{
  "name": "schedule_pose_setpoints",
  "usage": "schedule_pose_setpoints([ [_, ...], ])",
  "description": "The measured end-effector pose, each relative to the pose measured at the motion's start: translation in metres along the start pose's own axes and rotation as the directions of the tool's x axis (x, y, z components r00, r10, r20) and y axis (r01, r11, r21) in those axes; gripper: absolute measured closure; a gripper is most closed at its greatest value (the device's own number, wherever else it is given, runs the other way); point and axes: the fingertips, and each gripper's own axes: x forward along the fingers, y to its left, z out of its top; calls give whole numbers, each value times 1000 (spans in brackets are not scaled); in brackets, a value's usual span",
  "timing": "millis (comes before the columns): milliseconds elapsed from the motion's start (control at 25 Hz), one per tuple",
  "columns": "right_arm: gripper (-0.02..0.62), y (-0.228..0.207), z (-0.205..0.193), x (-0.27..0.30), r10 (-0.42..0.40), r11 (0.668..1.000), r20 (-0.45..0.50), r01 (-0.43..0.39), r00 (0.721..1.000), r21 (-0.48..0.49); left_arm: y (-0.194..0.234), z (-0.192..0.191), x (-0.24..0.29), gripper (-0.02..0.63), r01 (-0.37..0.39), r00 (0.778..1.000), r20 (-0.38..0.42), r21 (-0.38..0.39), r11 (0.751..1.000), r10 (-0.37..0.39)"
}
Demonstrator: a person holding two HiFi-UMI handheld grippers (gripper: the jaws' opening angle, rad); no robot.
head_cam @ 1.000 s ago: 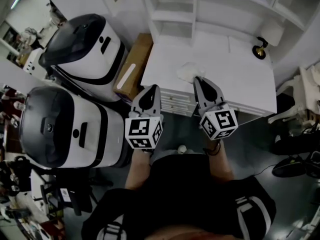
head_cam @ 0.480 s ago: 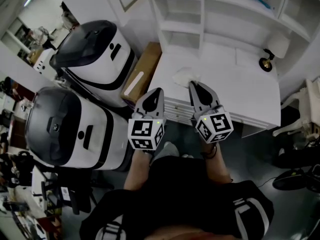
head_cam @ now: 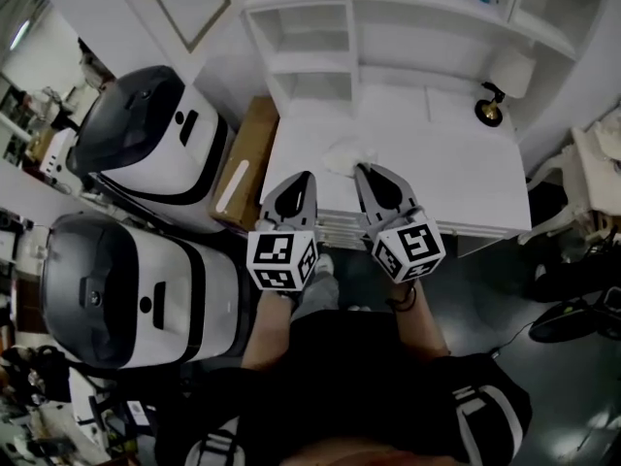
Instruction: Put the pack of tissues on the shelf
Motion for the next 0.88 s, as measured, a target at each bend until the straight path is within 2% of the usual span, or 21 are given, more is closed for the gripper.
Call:
schedule_pose_setpoints([
  [280, 574, -32, 4, 41, -35, 999, -18, 34, 999, -36, 30, 5, 45, 595, 5, 1000, 3, -20, 1000, -5],
  [600, 574, -51, 12, 117, -25, 999, -9, 25, 1000, -43, 77, 27, 99, 595, 19, 1000, 17, -19, 1000, -18],
  [880, 574, -51, 30, 180, 4, 998, 32, -1, 999, -69, 119, 46, 139, 595, 47, 999, 27, -37, 998, -46],
])
